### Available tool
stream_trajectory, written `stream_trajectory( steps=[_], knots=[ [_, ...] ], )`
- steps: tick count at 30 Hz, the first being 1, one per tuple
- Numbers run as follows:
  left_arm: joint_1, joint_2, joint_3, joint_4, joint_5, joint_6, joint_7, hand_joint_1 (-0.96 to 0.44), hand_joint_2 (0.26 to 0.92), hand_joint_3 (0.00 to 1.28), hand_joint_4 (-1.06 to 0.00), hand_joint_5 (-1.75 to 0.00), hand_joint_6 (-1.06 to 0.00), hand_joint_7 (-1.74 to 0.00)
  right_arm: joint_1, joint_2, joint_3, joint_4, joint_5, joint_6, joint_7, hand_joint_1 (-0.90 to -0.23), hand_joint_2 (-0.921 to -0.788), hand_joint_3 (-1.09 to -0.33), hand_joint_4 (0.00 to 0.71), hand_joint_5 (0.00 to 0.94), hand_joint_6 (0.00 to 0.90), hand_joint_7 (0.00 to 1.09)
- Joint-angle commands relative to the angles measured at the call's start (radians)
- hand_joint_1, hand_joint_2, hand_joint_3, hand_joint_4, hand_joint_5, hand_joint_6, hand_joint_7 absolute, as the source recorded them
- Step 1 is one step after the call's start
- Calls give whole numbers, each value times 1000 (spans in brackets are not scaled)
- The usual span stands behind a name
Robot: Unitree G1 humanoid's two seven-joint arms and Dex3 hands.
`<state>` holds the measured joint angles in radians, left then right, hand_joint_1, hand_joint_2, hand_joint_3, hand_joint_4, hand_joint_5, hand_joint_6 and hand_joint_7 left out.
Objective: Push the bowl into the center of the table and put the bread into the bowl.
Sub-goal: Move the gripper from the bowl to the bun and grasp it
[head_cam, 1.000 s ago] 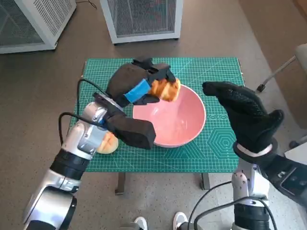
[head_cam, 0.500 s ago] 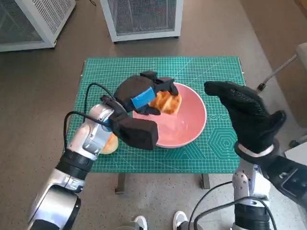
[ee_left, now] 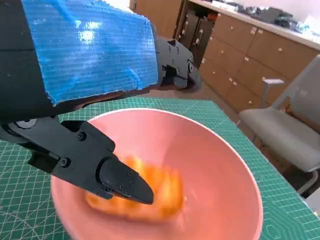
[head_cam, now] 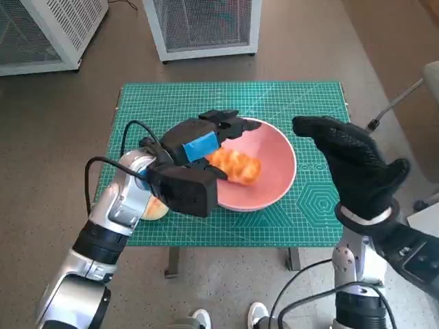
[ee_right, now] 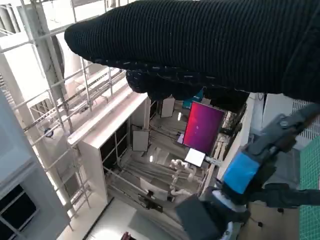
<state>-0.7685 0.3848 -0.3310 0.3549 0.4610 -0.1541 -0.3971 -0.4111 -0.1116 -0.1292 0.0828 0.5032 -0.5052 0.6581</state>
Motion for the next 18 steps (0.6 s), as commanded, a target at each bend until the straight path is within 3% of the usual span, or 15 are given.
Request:
stream_trajectory(
  steps=[1,9,18],
  knots=[
    [26,17,27,-53,-31,10,-24,-477,815,8,1,1,-125,-110,20,1,4,3,-11,8,-6,-405,-921,-470,390,3,105,719],
    [142,125,161,-321,-174,56,-150,-469,806,2,1,1,-106,-94,21,2,13,-7,-2,26,-6,-412,-921,-472,392,3,99,728],
    [270,278,320,-611,-285,213,-276,-379,785,1,1,1,-113,-91,21,4,15,-16,-1,38,-11,-410,-921,-470,393,4,98,735]
  ],
)
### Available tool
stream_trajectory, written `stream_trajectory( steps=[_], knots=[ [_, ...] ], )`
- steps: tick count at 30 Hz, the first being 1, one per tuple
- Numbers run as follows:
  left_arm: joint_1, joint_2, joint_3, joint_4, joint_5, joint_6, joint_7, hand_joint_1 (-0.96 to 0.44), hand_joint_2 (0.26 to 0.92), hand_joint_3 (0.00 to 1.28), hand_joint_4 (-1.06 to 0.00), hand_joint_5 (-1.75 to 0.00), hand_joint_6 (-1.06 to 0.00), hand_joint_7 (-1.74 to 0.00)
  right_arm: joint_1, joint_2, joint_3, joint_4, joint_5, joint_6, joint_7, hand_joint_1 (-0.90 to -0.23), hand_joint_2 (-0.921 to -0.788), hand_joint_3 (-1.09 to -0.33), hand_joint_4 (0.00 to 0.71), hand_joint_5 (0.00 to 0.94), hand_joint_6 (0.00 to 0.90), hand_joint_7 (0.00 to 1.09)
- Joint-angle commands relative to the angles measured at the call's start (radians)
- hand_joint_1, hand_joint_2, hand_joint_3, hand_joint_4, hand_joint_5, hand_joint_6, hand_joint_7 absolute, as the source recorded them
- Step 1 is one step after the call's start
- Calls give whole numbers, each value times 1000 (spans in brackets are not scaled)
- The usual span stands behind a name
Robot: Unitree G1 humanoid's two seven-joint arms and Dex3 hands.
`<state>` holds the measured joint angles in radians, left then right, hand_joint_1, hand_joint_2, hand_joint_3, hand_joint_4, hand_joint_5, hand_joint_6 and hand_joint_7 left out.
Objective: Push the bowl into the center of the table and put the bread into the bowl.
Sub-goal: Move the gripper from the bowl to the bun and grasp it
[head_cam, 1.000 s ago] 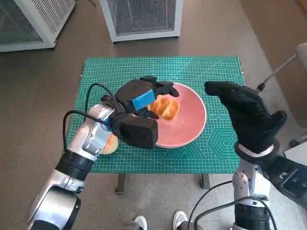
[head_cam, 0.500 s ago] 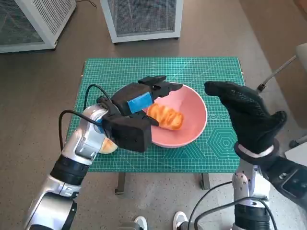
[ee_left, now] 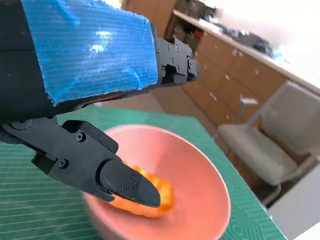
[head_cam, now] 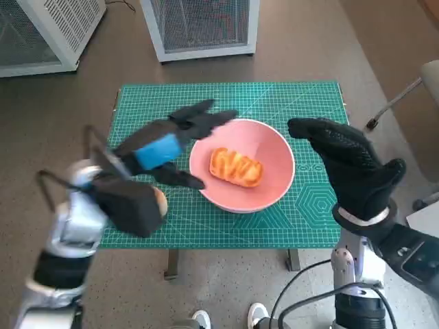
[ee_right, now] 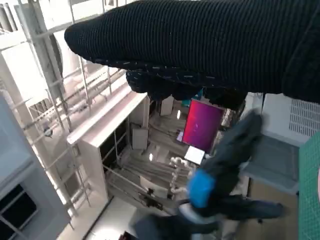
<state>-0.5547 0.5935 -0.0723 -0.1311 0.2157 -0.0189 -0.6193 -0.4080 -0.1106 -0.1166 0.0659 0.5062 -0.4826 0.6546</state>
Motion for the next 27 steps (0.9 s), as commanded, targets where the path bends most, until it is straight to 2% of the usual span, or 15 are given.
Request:
stream_trajectory(
  steps=[1,5,9,18,27],
  knots=[
    [66,83,72,-151,-44,101,-64,-353,779,1,1,1,-115,-92,18,3,3,-1,-3,18,-8,-410,-921,-470,394,4,99,736],
    [110,144,114,-249,-45,194,-100,-276,754,2,1,1,-120,-96,17,6,6,-2,1,25,-10,-410,-921,-469,394,4,100,736],
    [167,184,154,-310,-41,237,-110,-219,727,1,1,1,-128,-101,15,11,9,-5,0,33,-16,-410,-921,-469,394,3,100,736],
    [289,227,201,-359,-30,220,-100,-212,706,0,1,1,-146,-101,5,19,14,-4,11,53,-8,-404,-921,-473,392,2,94,738],
    [356,219,172,-312,15,173,-55,-253,710,2,1,1,-165,-84,7,25,24,-17,14,76,-8,-405,-921,-487,389,0,48,803]
  ],
)
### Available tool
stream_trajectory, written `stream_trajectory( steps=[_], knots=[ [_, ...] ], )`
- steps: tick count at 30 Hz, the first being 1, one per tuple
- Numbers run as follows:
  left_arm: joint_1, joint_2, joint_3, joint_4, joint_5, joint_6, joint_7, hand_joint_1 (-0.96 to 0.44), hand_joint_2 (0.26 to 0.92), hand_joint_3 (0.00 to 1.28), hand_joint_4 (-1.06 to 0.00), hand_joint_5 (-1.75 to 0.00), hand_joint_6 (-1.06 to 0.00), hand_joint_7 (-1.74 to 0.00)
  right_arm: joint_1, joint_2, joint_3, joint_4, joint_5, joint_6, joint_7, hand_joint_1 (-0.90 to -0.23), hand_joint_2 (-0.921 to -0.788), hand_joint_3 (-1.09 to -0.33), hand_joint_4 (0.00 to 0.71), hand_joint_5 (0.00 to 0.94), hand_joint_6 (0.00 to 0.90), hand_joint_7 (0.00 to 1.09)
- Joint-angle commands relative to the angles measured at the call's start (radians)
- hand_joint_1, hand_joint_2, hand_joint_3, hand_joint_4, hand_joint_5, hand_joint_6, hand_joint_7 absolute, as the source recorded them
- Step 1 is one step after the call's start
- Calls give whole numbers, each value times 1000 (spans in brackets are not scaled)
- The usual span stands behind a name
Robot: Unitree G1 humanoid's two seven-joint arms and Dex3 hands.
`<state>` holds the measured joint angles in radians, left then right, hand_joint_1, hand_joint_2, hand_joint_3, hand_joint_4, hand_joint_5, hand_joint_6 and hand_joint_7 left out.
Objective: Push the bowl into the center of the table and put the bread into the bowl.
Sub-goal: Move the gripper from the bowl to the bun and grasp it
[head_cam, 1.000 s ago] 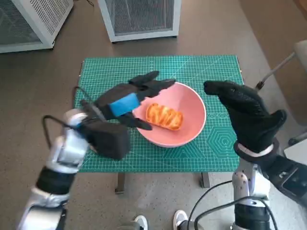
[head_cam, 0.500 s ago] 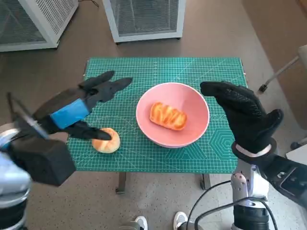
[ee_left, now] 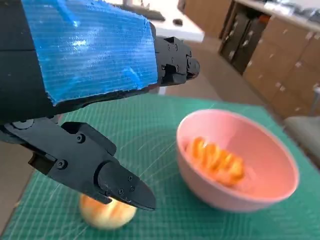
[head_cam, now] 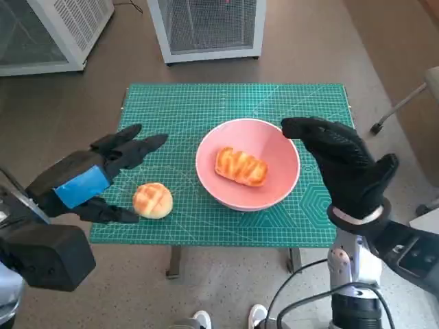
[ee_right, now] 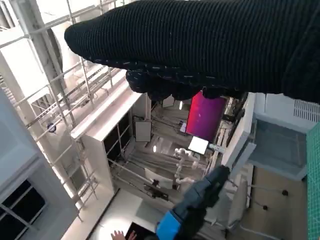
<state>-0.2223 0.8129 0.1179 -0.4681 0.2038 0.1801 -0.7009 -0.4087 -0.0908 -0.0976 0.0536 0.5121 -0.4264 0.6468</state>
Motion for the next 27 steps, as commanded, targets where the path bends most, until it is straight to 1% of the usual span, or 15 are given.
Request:
stream_trajectory(
  steps=[1,11,21,27],
  knots=[
    [26,-2,-24,33,32,-31,31,-260,712,3,1,1,-167,-81,7,5,4,-6,8,21,-1,-406,-921,-488,388,0,45,807],
    [42,-33,-108,161,94,-101,92,-300,721,6,1,1,-174,-57,14,-2,-3,-12,9,25,3,-407,-921,-491,388,0,35,823],
    [-8,-85,-208,324,166,-130,150,-278,729,7,-6,-2,-177,-40,18,-8,-10,-8,-1,14,4,-404,-921,-493,387,0,29,832],
    [-40,-126,-270,422,248,-143,220,-250,735,7,-40,-12,-193,-34,18,-11,-12,-8,-5,13,2,-399,-921,-493,388,1,27,832]
  ],
)
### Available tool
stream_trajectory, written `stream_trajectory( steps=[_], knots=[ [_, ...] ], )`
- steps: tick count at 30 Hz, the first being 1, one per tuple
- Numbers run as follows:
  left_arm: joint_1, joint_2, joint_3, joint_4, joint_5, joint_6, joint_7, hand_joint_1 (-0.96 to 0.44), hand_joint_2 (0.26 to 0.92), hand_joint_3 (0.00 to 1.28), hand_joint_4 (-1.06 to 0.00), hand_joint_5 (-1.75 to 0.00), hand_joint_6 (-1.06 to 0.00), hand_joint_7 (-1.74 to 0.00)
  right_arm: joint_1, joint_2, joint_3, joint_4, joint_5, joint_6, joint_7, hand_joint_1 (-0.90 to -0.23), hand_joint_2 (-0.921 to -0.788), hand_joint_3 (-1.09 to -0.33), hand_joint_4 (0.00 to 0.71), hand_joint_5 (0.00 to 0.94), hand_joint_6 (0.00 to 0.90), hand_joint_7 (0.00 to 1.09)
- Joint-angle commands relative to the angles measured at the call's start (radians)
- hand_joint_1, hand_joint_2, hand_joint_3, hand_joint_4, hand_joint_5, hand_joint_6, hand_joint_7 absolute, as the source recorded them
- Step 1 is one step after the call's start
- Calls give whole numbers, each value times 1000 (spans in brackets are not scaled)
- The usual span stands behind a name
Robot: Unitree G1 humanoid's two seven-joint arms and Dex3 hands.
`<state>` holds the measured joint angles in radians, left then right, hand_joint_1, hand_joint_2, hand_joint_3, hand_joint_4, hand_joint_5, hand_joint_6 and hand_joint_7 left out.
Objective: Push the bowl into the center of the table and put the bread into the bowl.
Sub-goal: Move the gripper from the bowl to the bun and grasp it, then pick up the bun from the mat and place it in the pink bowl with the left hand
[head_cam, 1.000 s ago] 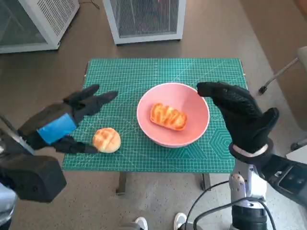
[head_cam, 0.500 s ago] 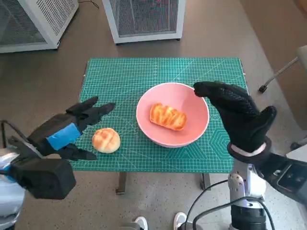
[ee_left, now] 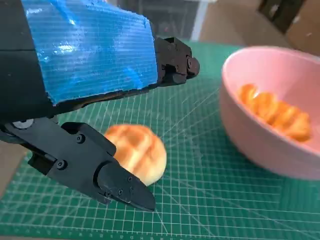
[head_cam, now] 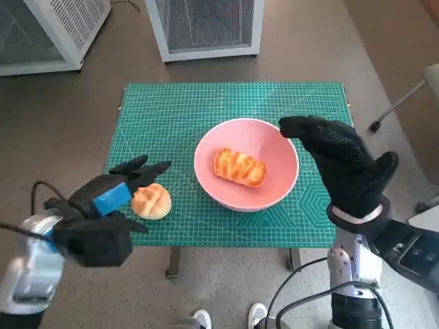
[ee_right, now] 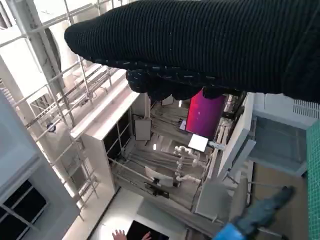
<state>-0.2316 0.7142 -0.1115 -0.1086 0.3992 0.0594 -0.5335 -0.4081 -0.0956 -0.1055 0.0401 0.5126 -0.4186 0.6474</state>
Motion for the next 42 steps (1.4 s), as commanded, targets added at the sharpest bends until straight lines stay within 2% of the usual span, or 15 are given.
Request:
stream_trajectory(
  steps=[1,9,19,25,29,30,31,32,33,35,38,42],
  knots=[
    [-37,-35,-54,86,73,-26,71,-249,736,7,-43,-12,-194,-33,17,-7,-4,6,-7,4,1,-399,-921,-493,388,1,27,832],
    [-89,-74,-146,249,215,-16,167,-239,747,7,-80,-13,-216,-27,16,-7,-4,12,-17,-8,1,-397,-921,-496,385,0,21,830],
    [-149,-132,-200,406,271,43,198,-169,766,11,-140,-18,-298,-42,16,-10,-3,14,-19,-13,-1,-392,-921,-499,384,0,19,831],
    [-164,-141,-221,483,283,11,255,-58,814,18,-321,-33,-462,-70,18,-12,-3,14,-16,-11,0,-388,-921,-499,385,0,19,830],
    [-170,-139,-231,522,289,-12,291,29,864,23,-576,-89,-633,-161,17,-13,-3,15,-16,-12,0,-384,-921,-499,385,1,20,828],
    [-169,-138,-232,525,289,-16,298,39,873,21,-620,-131,-646,-218,17,-13,-3,15,-16,-12,0,-384,-921,-499,385,1,21,827],
    [-165,-133,-230,515,289,-17,300,53,888,16,-655,-245,-635,-358,17,-14,-3,15,-16,-12,0,-383,-921,-499,385,1,21,826],
    [-164,-130,-229,509,289,-18,302,35,900,64,-647,-596,-582,-698,17,-15,-4,16,-16,-12,0,-383,-921,-499,385,1,22,825],
    [-159,-124,-225,491,287,-17,301,23,908,103,-633,-830,-541,-923,17,-16,-4,14,-15,-10,0,-383,-921,-499,385,1,22,824],
    [-152,-115,-218,461,283,-15,296,12,914,130,-631,-1028,-510,-1111,17,-17,-4,14,-13,-8,0,-383,-921,-499,385,1,23,823],
    [-141,-104,-202,412,273,-9,284,5,918,149,-624,-1168,-494,-1244,16,-19,-6,16,-12,-8,1,-385,-921,-497,385,1,24,821],
    [-122,-84,-165,327,242,-10,264,3,920,152,-620,-1221,-501,-1285,14,-19,-5,21,-11,-10,3,-387,-921,-496,386,1,25,819]
  ],
)
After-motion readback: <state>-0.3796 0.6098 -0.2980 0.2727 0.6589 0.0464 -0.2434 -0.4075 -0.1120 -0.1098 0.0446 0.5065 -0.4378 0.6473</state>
